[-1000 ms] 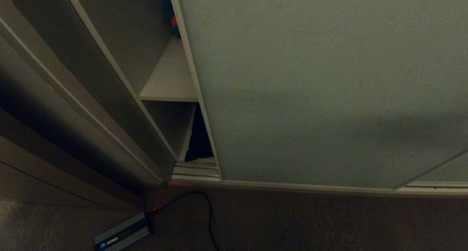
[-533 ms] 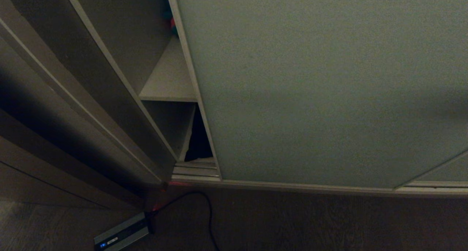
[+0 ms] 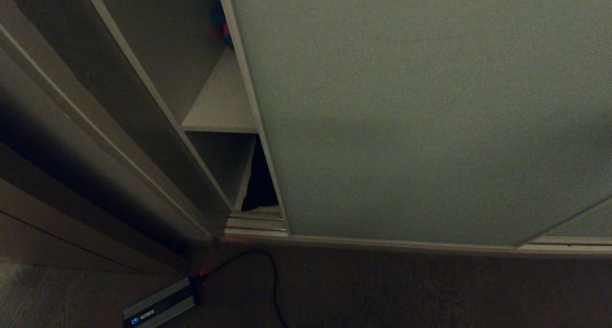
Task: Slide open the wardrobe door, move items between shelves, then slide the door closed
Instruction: Close the door
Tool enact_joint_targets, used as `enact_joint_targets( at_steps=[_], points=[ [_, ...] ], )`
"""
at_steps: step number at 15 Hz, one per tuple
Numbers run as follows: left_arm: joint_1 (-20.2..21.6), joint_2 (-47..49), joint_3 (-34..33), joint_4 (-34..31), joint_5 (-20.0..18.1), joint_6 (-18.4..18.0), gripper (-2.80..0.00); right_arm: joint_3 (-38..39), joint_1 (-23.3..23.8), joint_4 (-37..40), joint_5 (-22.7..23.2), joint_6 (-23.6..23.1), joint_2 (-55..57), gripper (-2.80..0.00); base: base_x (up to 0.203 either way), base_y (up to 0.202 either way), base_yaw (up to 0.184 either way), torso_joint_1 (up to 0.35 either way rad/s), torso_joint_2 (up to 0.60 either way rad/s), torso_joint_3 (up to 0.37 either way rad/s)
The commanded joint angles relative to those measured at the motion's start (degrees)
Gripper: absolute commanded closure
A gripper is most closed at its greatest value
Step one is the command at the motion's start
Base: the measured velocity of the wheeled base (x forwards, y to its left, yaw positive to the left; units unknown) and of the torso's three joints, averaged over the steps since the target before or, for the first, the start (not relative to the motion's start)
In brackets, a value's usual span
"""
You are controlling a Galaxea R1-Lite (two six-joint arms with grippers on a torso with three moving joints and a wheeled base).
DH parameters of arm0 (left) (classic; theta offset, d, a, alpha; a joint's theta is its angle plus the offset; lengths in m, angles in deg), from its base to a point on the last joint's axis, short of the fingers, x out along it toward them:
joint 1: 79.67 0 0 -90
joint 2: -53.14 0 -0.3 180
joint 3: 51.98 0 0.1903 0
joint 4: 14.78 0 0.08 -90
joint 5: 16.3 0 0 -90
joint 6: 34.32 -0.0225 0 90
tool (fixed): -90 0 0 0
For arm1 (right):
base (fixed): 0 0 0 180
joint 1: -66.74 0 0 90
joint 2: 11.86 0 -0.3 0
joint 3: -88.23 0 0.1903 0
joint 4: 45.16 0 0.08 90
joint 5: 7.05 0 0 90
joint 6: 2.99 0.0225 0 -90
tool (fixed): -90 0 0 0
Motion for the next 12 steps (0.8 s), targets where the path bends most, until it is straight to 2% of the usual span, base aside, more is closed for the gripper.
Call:
enact_joint_targets(
  at_steps=[1,8,12],
  points=[
    [0.0,0.1,0.0,0.0,0.1,0.0,0.00,-2.3,0.0,0.0,0.8,0.4,3.2,0.00,0.000,0.000,0.000,0.000,0.00,0.000],
    [0.0,0.1,0.0,0.0,0.1,0.0,0.00,-10.0,-2.8,0.1,1.0,2.5,9.4,0.00,0.000,0.000,0.000,0.000,0.00,0.000],
    [0.0,0.1,0.0,0.0,0.1,0.0,0.00,-10.4,-3.9,0.0,1.0,3.4,10.1,0.00,0.000,0.000,0.000,0.000,0.00,0.000]
  ],
)
